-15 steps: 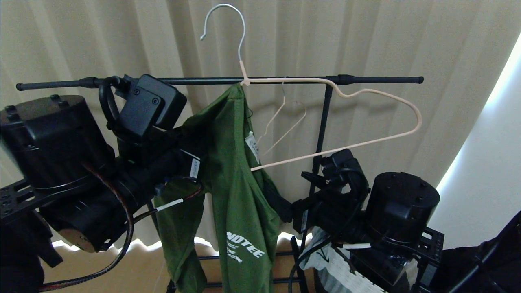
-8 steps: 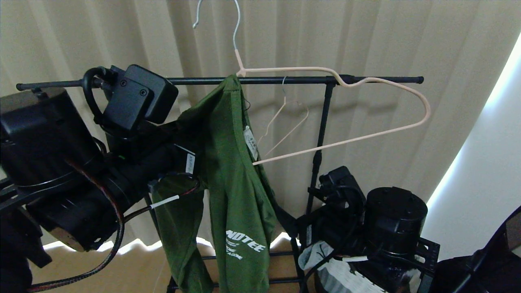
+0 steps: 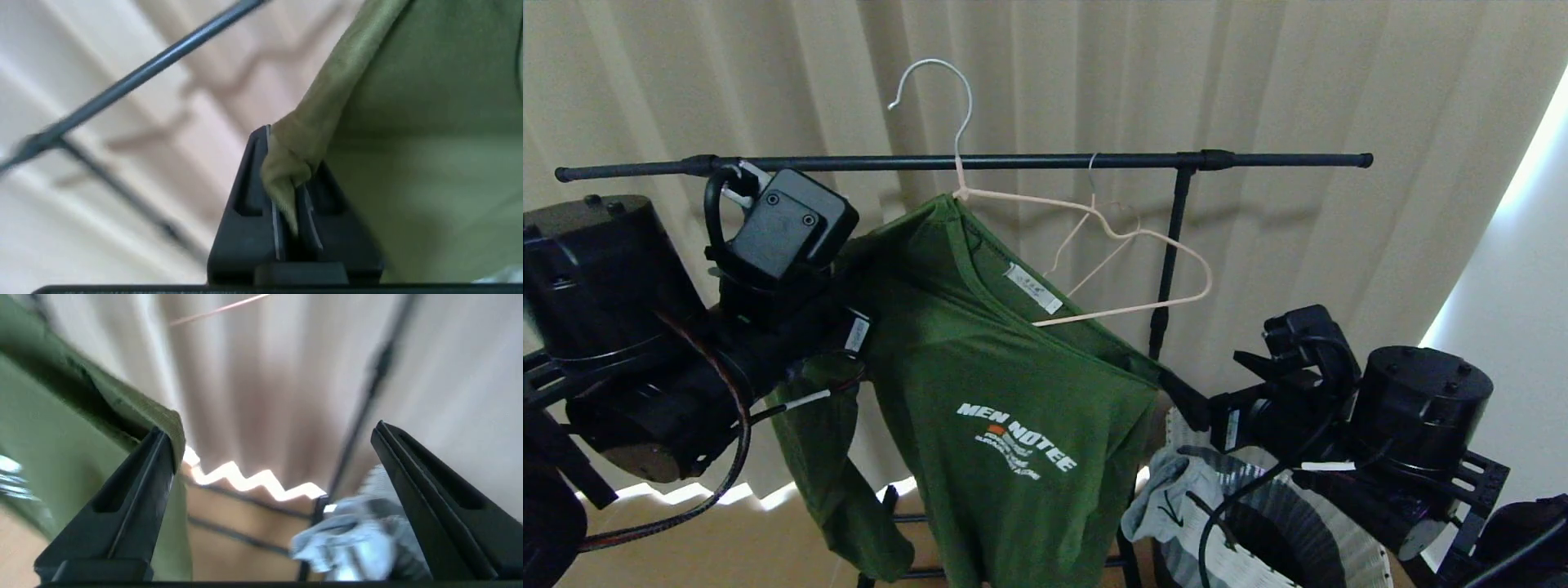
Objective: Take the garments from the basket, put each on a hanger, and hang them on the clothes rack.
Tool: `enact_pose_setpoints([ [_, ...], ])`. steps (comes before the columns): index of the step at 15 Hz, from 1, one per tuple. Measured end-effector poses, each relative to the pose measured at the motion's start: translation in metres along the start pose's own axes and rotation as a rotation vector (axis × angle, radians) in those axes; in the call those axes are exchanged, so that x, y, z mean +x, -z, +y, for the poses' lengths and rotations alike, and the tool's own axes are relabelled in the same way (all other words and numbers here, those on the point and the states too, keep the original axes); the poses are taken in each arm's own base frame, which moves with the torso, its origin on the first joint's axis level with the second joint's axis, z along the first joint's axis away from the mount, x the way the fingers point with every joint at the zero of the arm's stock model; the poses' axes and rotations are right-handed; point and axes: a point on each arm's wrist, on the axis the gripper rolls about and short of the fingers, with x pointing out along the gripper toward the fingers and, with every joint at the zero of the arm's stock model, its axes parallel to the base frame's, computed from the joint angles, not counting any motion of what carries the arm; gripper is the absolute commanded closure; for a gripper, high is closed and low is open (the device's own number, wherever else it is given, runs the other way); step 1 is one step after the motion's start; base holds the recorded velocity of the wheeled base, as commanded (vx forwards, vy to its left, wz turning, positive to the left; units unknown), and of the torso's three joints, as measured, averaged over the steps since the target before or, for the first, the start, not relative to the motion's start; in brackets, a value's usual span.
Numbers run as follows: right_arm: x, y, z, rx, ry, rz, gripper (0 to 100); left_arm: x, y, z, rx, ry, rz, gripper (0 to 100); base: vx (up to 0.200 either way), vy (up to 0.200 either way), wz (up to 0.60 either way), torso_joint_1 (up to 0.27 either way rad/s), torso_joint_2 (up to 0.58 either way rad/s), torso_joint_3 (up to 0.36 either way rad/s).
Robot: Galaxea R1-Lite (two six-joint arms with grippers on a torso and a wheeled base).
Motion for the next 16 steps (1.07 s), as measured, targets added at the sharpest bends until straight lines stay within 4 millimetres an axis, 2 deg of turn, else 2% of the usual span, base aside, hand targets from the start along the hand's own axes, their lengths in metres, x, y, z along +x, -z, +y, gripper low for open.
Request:
enact_pose_setpoints([
  [3, 0.001, -0.01, -0.019, 0.017, 0.065, -0.036, 0, 0.0, 0.023, 0.007, 0.112, -0.028, 0.081, 100, 0.0, 0.0, 0.0, 0.0, 0.0, 0.0],
  [8, -0.007, -0.02, -0.024, 0.026, 0.062, -0.07, 0, 0.001, 0.046, 0.019, 0.191, -0.065, 0.171, 100, 0.0, 0.0, 0.0, 0.0, 0.0, 0.0],
  [11, -0.017, -0.025, -0.012, 0.024, 0.007, -0.088, 0, 0.001, 0.049, 0.019, 0.2, -0.069, 0.187, 100, 0.0, 0.0, 0.0, 0.0, 0.0, 0.0],
  [16, -0.047, -0.019, 0.026, -0.007, -0.186, -0.061, 0, 0.005, 0.05, 0.017, 0.192, -0.062, 0.19, 100, 0.0, 0.0, 0.0, 0.0, 0.0, 0.0],
])
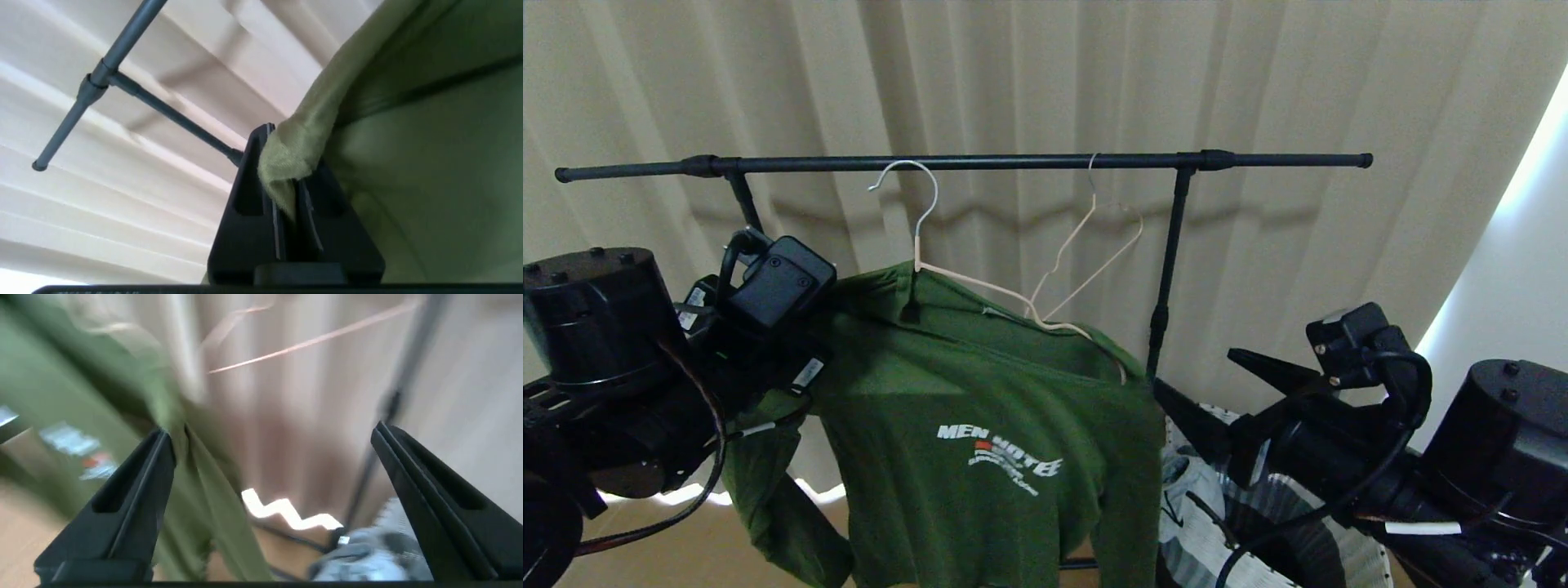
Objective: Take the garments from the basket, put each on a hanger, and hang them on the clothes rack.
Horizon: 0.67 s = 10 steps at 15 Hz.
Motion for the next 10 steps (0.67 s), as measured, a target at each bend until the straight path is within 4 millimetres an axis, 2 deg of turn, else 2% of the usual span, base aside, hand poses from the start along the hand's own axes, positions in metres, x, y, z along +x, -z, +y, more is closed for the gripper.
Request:
enact_pose_setpoints([
  [3, -0.005, -0.006, 0.01, -0.031, -0.062, -0.015, 0, -0.002, -0.005, -0.005, -0.017, 0.016, -0.026, 100, 0.0, 0.0, 0.0, 0.0, 0.0, 0.0],
  [5, 0.0, -0.014, 0.013, -0.061, -0.085, -0.044, 0, -0.005, -0.012, -0.013, -0.038, 0.044, -0.06, 100, 0.0, 0.0, 0.0, 0.0, 0.0, 0.0],
  [10, 0.033, -0.021, 0.022, -0.196, -0.079, -0.077, 0, -0.011, -0.022, -0.024, -0.076, 0.09, -0.105, 100, 0.0, 0.0, 0.0, 0.0, 0.0, 0.0],
])
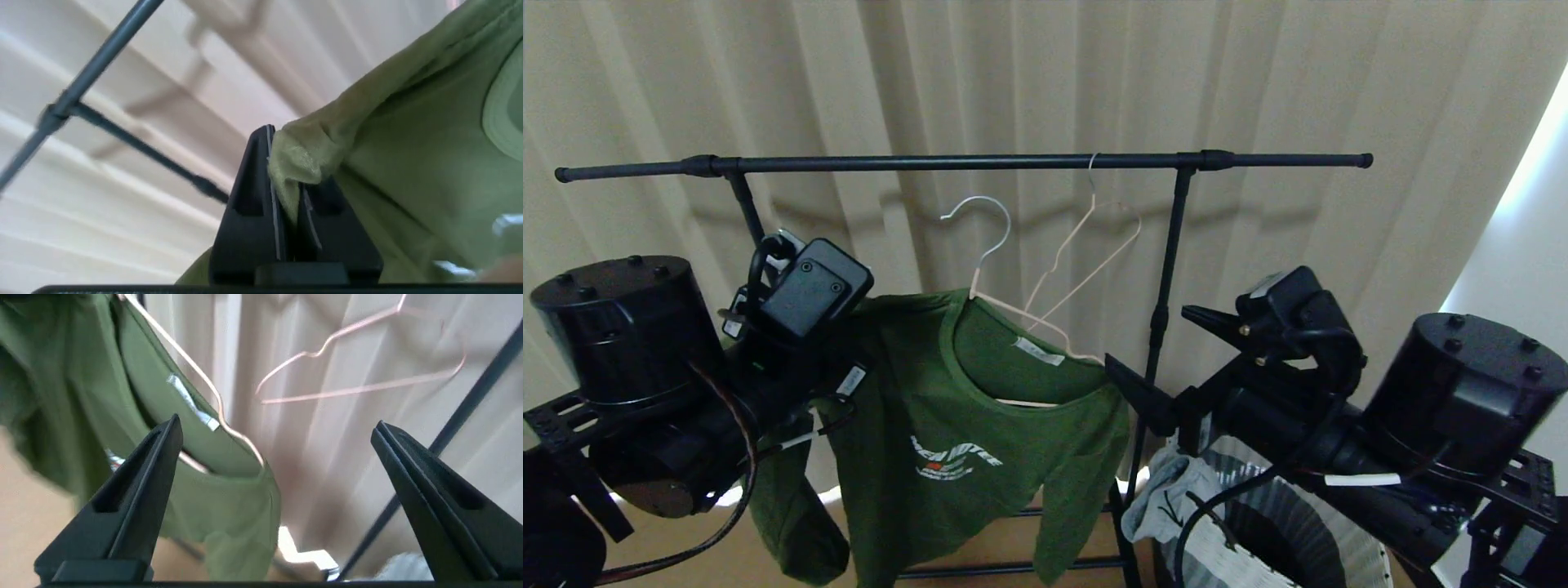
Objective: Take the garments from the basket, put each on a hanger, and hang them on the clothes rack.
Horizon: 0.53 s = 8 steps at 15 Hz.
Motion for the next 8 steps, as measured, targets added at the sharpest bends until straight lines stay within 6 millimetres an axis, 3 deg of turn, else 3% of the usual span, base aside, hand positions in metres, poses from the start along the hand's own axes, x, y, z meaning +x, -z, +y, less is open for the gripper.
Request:
enact_pose_setpoints([
  [4, 0.021, 0.007, 0.004, -0.064, 0.005, 0.018, 0, -0.005, -0.01, -0.011, -0.128, 0.045, -0.038, 100, 0.0, 0.0, 0.0, 0.0, 0.0, 0.0],
  [8, 0.034, 0.005, -0.001, -0.081, 0.039, 0.019, 0, -0.007, -0.011, -0.015, -0.146, 0.059, -0.039, 100, 0.0, 0.0, 0.0, 0.0, 0.0, 0.0],
])
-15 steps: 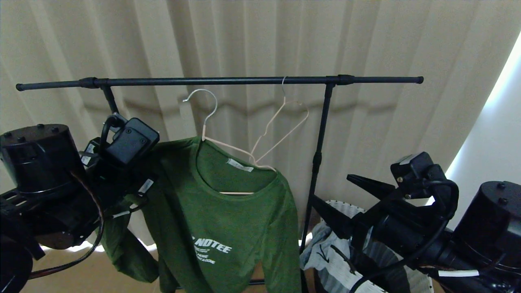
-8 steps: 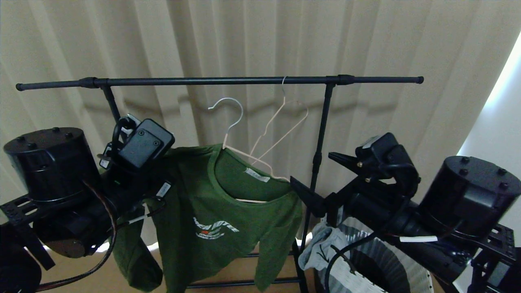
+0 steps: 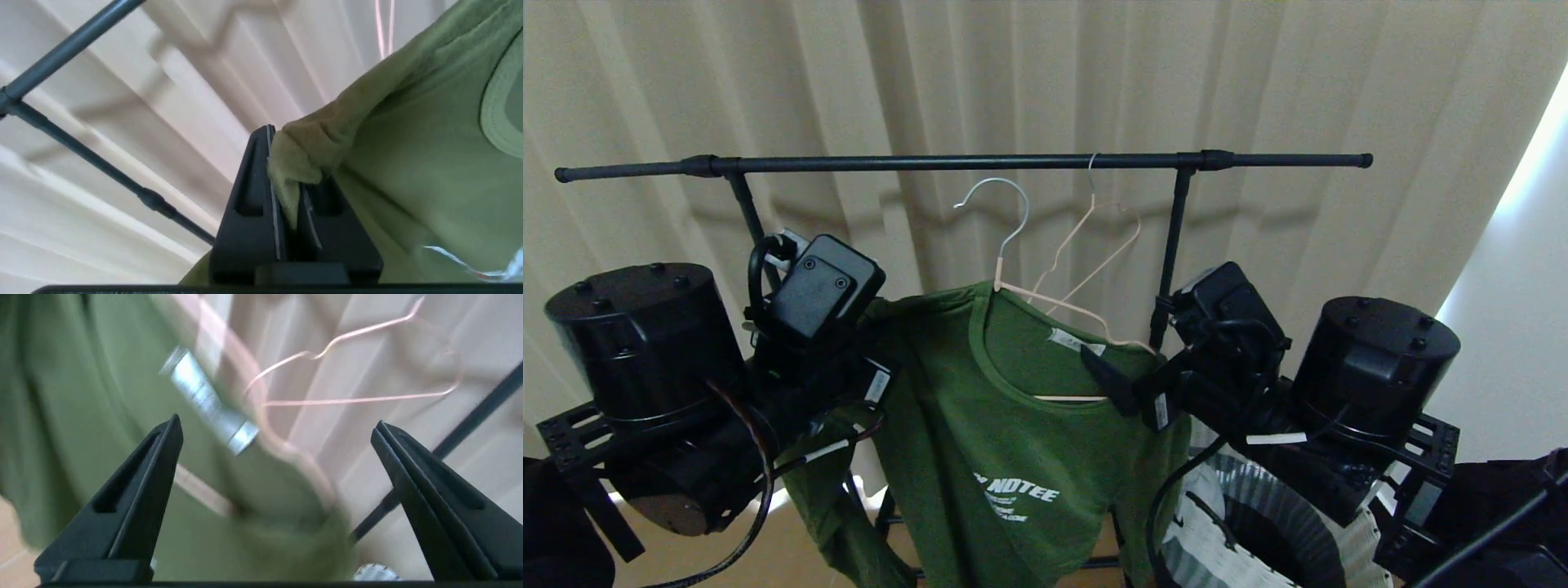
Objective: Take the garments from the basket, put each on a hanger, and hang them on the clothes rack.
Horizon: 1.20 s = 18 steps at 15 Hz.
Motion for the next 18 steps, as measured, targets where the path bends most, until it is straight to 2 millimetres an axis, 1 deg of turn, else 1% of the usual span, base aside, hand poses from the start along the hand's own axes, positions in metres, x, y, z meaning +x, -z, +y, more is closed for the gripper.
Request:
enact_pose_setpoints([
  [3, 0.007, -0.004, -0.007, -0.014, 0.03, -0.018, 0, -0.001, 0.0, -0.001, 0.001, 0.005, -0.001, 100, 0.0, 0.0, 0.0, 0.0, 0.0, 0.0],
  [6, 0.013, -0.002, -0.012, -0.06, 0.05, -0.015, 0, -0.003, -0.003, -0.006, 0.001, 0.028, -0.017, 100, 0.0, 0.0, 0.0, 0.0, 0.0, 0.0],
  [8, 0.016, -0.002, -0.013, -0.074, 0.053, -0.016, 0, -0.003, -0.007, -0.007, -0.002, 0.032, -0.029, 100, 0.0, 0.0, 0.0, 0.0, 0.0, 0.0],
  [12, 0.017, -0.002, -0.011, -0.133, 0.052, -0.025, 0, -0.001, -0.006, -0.009, -0.002, 0.036, -0.026, 100, 0.0, 0.0, 0.0, 0.0, 0.0, 0.0],
  [13, 0.016, -0.003, -0.009, -0.133, 0.045, -0.027, 100, -0.001, -0.006, -0.009, -0.001, 0.037, -0.025, 100, 0.0, 0.0, 0.0, 0.0, 0.0, 0.0],
  [18, 0.016, -0.005, -0.002, -0.134, 0.021, -0.036, 100, -0.001, -0.006, -0.01, -0.002, 0.04, -0.025, 100, 0.0, 0.0, 0.0, 0.0, 0.0, 0.0],
])
